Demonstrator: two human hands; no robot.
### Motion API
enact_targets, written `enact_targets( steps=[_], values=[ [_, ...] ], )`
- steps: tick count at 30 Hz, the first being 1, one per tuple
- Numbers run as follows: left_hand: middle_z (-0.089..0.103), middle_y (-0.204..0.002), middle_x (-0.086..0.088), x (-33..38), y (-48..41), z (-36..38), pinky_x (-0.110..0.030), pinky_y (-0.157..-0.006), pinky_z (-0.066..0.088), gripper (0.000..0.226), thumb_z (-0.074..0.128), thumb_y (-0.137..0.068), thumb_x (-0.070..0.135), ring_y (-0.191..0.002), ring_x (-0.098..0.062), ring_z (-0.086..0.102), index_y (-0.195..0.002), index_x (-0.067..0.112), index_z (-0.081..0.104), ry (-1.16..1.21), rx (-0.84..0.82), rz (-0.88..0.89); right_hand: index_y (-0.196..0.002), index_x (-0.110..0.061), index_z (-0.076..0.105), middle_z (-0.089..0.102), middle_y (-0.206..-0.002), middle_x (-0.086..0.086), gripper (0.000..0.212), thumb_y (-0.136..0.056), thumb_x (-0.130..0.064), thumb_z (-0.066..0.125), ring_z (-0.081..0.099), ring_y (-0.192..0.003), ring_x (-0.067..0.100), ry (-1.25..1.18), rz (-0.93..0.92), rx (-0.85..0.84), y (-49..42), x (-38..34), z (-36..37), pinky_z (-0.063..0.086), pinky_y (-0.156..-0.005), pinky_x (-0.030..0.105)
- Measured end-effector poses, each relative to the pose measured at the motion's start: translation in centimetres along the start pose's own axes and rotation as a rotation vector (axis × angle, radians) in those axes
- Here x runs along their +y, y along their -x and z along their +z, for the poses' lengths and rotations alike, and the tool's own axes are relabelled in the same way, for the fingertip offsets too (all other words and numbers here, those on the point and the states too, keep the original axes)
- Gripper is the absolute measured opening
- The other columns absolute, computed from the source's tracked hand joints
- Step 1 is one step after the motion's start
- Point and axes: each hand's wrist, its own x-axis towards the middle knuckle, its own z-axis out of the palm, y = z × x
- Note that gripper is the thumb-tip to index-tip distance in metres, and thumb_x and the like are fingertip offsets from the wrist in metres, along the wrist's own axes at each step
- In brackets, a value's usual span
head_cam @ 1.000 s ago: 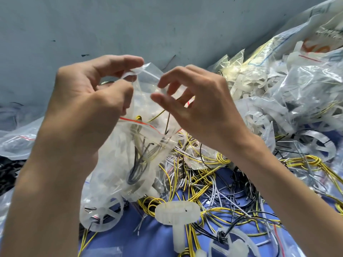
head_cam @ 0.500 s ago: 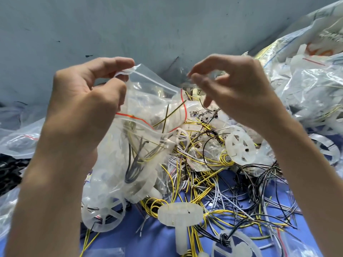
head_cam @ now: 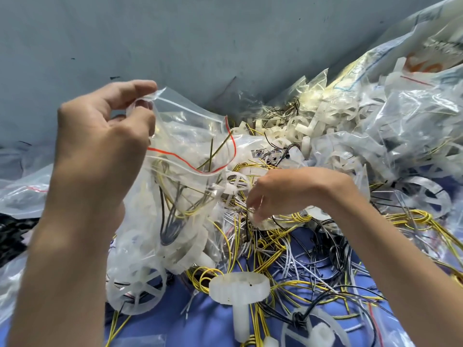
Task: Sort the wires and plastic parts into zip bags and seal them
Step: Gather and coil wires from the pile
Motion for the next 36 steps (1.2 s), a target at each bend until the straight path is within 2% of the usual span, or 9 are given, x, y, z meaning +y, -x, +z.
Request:
enact_targets(
  steps=[6, 10, 15, 21, 24, 27, 29, 33, 36],
  values=[
    [0.060, -0.056, 0.024, 0.4, 0.2, 0.0, -0.012, -0.053, 0.039, 0.030, 0.047, -0.067, 0.020, -0.050, 0.002, 0.047, -0.085, 0.032, 0.067, 0.011, -0.013, 0.002, -0.113, -0.009, 0.064, 0.066, -0.108, 0.008, 0.029, -0.094, -0.028, 0.055, 0.063, -0.097, 0.026, 0.035, -0.002, 0.014, -0.9, -0.5, 0.9, 0.053, -0.083, 0.043],
    [0.061, -0.056, 0.023, 0.5, 0.3, 0.2, -0.013, -0.053, 0.038, 0.029, 0.046, -0.067, 0.020, -0.050, 0.001, 0.046, -0.084, 0.031, 0.067, 0.022, -0.030, -0.005, -0.119, -0.007, 0.055, 0.064, -0.101, 0.008, 0.032, -0.091, -0.020, 0.061, 0.063, -0.086, 0.022, 0.052, -0.024, 0.037, -1.7, -1.5, 2.1, 0.052, -0.065, 0.032],
    [0.060, -0.057, 0.023, 0.4, 0.4, 0.2, -0.014, -0.052, 0.038, 0.028, 0.047, -0.069, 0.021, -0.048, 0.000, 0.045, -0.085, 0.032, 0.067, 0.009, -0.046, 0.009, -0.095, -0.007, 0.068, 0.067, -0.087, 0.008, 0.015, -0.089, -0.018, 0.059, 0.062, -0.076, 0.024, 0.010, -0.092, 0.093, -0.5, -1.6, 0.8, 0.049, -0.060, 0.034],
    [0.062, -0.063, 0.023, 0.5, 0.4, 0.2, -0.014, -0.054, 0.041, 0.028, 0.048, -0.068, 0.023, -0.051, 0.000, 0.048, -0.083, 0.035, 0.068, -0.017, -0.086, 0.001, -0.087, -0.011, 0.064, 0.066, -0.075, -0.001, 0.011, -0.091, -0.016, 0.054, 0.060, -0.067, 0.018, -0.222, -0.150, 0.677, 2.8, -1.0, -2.9, 0.048, -0.063, 0.034],
    [0.064, -0.082, 0.021, 0.7, 0.7, 0.1, -0.012, -0.058, 0.043, 0.032, 0.051, -0.068, 0.025, -0.060, 0.003, 0.051, -0.081, 0.048, 0.069, -0.078, -0.133, 0.040, -0.078, -0.018, 0.055, 0.066, -0.068, -0.006, 0.015, -0.091, -0.012, 0.057, 0.060, -0.055, 0.004, -0.509, -0.164, 0.893, 3.5, -1.0, -3.7, 0.046, -0.055, 0.020],
    [0.061, -0.099, 0.017, 0.8, 0.8, 0.1, -0.016, -0.069, 0.047, 0.036, 0.052, -0.068, 0.027, -0.070, 0.010, 0.054, -0.078, 0.059, 0.064, -0.166, -0.163, 0.093, -0.074, -0.017, 0.053, 0.070, -0.071, 0.002, 0.020, -0.090, -0.008, 0.060, 0.064, -0.052, 0.008, -0.887, -0.175, 0.961, 3.9, -1.1, -4.3, 0.046, -0.050, 0.017],
    [0.060, -0.103, 0.016, 0.7, 1.0, 0.1, -0.008, -0.072, 0.045, 0.037, 0.052, -0.068, 0.025, -0.077, 0.015, 0.055, -0.080, 0.059, 0.062, -0.237, -0.176, 0.146, -0.073, -0.015, 0.055, 0.071, -0.070, 0.005, 0.020, -0.089, -0.006, 0.061, 0.066, -0.054, 0.012, -1.025, -0.189, 0.989, 4.4, -1.0, -4.6, 0.048, -0.050, 0.019],
    [0.057, -0.109, 0.020, 1.4, 1.8, -0.1, -0.006, -0.088, 0.039, 0.057, 0.042, -0.065, -0.003, -0.103, 0.010, 0.053, -0.087, 0.044, 0.067, -0.357, -0.257, 0.432, -0.076, -0.013, 0.055, 0.071, -0.062, -0.004, 0.017, -0.091, -0.007, 0.058, 0.066, -0.055, 0.009, -1.145, -0.207, 1.000, 5.1, -0.8, -5.0, 0.048, -0.051, 0.016],
    [0.067, -0.097, 0.018, 2.0, 2.3, 0.2, -0.008, -0.085, 0.039, 0.052, 0.037, -0.062, -0.006, -0.098, 0.001, 0.060, -0.078, 0.030, 0.071, -0.375, -0.470, 0.479, -0.079, -0.012, 0.054, 0.069, -0.062, -0.005, 0.016, -0.094, -0.009, 0.053, 0.063, -0.057, 0.009, -1.214, -0.231, 0.983, 5.4, -0.7, -5.2, 0.047, -0.052, 0.016]
  ],
)
